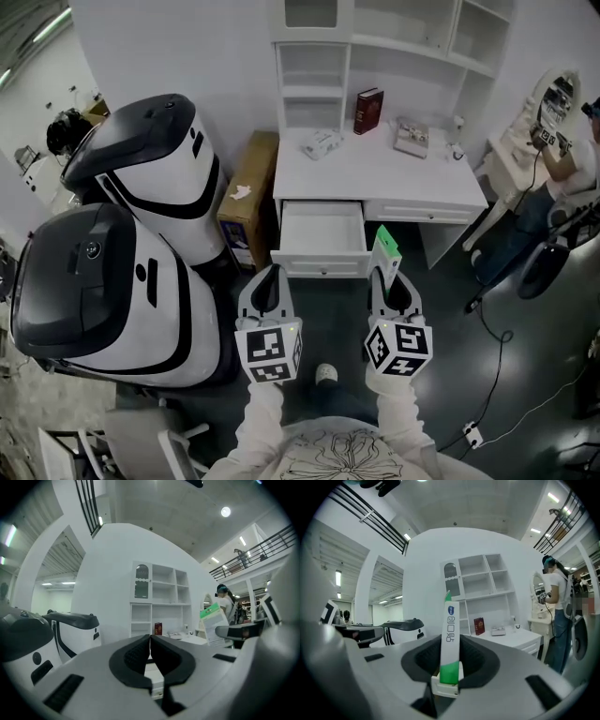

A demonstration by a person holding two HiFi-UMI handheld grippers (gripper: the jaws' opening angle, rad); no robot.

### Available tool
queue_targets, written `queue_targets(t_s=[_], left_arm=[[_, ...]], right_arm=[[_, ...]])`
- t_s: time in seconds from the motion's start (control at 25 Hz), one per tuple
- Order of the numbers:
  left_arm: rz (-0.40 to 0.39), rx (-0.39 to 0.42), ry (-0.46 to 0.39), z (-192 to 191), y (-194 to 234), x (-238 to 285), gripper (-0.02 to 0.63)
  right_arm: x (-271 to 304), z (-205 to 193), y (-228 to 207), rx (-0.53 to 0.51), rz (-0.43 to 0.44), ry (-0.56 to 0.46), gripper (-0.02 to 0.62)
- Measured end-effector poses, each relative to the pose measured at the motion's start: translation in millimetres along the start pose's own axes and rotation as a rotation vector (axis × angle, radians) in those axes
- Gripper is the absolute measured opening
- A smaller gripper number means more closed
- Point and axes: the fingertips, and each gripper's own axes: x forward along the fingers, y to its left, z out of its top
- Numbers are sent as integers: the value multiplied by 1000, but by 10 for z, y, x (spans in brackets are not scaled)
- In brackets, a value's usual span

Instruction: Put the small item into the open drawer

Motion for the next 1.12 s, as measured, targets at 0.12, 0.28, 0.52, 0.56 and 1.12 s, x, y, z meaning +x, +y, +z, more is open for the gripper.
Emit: queue_targets(t_s=[0.12, 0.28, 0.52, 0.56, 1.12], left_arm=[[18, -2, 0, 35, 8, 287, 6], [45, -5, 1, 29, 60, 583, 6], [77, -15, 11, 18, 127, 900, 6], [79, -16, 14, 16, 151, 942, 6], [61, -34, 65, -107, 351, 1866, 6]], right_arm=[[312, 60, -103, -2, 22, 0, 89], [660, 75, -200, -1, 46, 4, 89], [1033, 34, -290, 4, 67, 30, 89], [1085, 34, -280, 4, 70, 33, 89], [1942, -22, -430, 0, 61, 82, 89]])
